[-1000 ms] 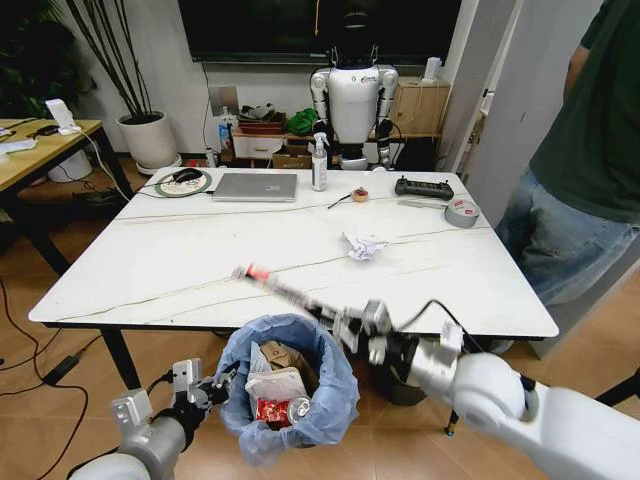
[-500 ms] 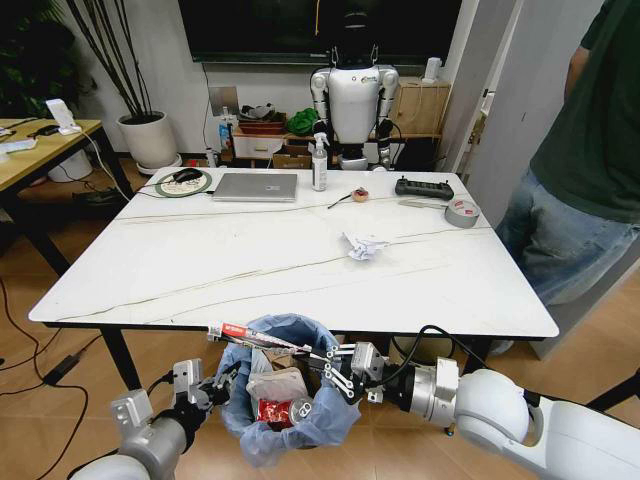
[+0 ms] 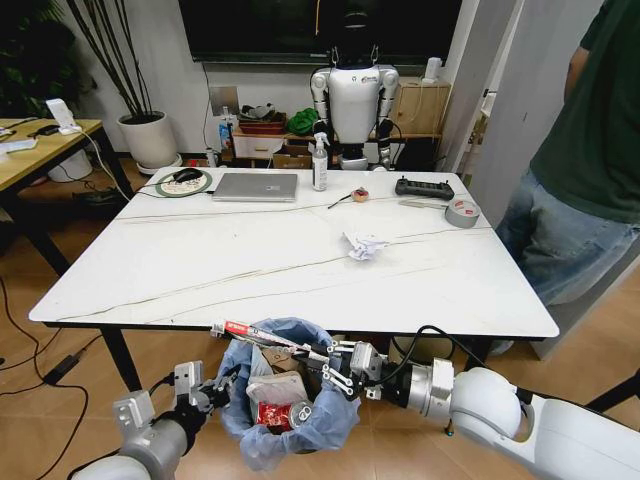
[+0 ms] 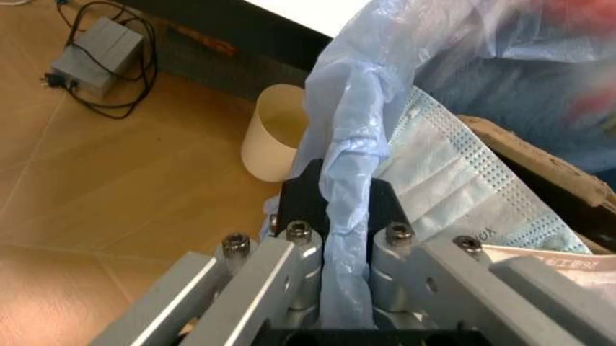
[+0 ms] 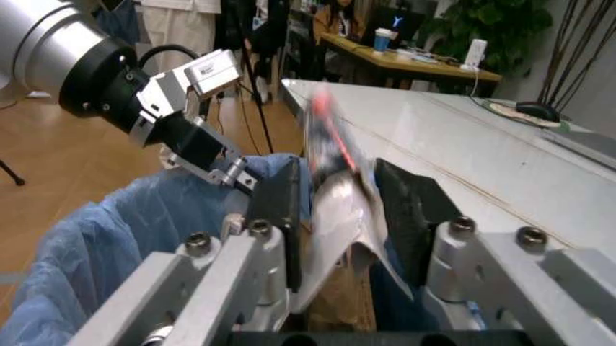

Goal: Pick up the trash bin and place the trash from the table into it.

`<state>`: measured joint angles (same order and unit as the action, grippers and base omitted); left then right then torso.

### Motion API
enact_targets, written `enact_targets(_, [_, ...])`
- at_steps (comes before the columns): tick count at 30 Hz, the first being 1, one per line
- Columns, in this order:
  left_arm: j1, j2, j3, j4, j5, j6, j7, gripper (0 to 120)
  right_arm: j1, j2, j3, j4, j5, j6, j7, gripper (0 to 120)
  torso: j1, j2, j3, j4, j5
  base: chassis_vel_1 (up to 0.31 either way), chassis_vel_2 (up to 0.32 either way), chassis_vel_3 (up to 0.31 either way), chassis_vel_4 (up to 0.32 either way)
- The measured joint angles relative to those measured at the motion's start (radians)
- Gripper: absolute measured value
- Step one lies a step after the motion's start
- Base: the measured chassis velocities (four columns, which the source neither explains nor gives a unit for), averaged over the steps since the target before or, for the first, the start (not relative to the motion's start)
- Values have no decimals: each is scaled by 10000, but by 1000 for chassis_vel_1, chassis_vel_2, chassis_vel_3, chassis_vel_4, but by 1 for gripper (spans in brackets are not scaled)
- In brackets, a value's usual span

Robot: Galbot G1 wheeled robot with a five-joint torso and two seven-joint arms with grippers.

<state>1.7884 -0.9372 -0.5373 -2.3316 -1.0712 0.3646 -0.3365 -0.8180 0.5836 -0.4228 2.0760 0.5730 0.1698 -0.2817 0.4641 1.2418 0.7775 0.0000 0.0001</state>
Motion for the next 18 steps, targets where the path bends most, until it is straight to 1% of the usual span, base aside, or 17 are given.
enact_targets(2, [-4, -6, -13, -1, 2, 2, -11, 2, -13, 2, 0, -1, -3, 9, -24, 39, 0, 0, 0, 0, 0, 0, 0, 0, 0])
enact_targets(3, [-7, -10, -13, -1, 3, 3, -12, 2, -13, 5, 0, -1, -3, 10, -26, 41, 0, 0, 0, 0, 0, 0, 0, 0, 0])
enact_targets(4, [-9, -26, -9, -1, 6, 4, -14, 2, -12, 10, 0, 0, -3, 11, -27, 47, 0, 0, 0, 0, 0, 0, 0, 0, 0])
enact_targets(5, [-10, -35, 0, 0, 12, 6, -15, 2, -12, 12, 0, -4, -3, 16, -28, 51, 0, 0, 0, 0, 0, 0, 0, 0, 0])
enact_targets(7, [-11, -38, 2, -1, 13, 6, -16, 2, -12, 12, 0, -6, -3, 20, -29, 52, 0, 0, 0, 0, 0, 0, 0, 0, 0])
enact_targets(8, [-13, -40, 6, 0, 23, 8, -16, 2, -16, 4, 2, -19, -3, 52, -41, 61, 0, 0, 0, 0, 0, 0, 0, 0, 0])
enact_targets(9, [-14, -39, 5, 8, 27, 9, -16, 2, -22, 2, 9, -20, 0, 61, -43, 62, 0, 0, 0, 0, 0, 0, 0, 0, 0])
enact_targets(11, [-12, -38, -7, 29, 34, 9, -16, 2, -24, 32, 68, -19, 44, 69, -22, 71, 0, 0, 0, -1, -2, 0, 0, 0, 0])
enact_targets(13, [-7, -40, -17, 42, 42, 10, -16, 2, -5, 99, 119, -12, 113, 69, 57, 72, 0, 0, 0, -2, -1, 0, 0, 0, 0])
enact_targets(15, [15, -47, -36, 63, 53, 10, -14, 2, 132, 286, 260, -9, 387, 32, 364, 76, 0, 0, 0, -2, -1, 0, 0, 0, 0])
enact_targets(18, [81, -54, -94, 93, 64, 10, -11, 2, 598, 661, 538, -152, 1406, -172, 1252, 88, 0, 0, 0, 1, -1, 0, 0, 0, 0])
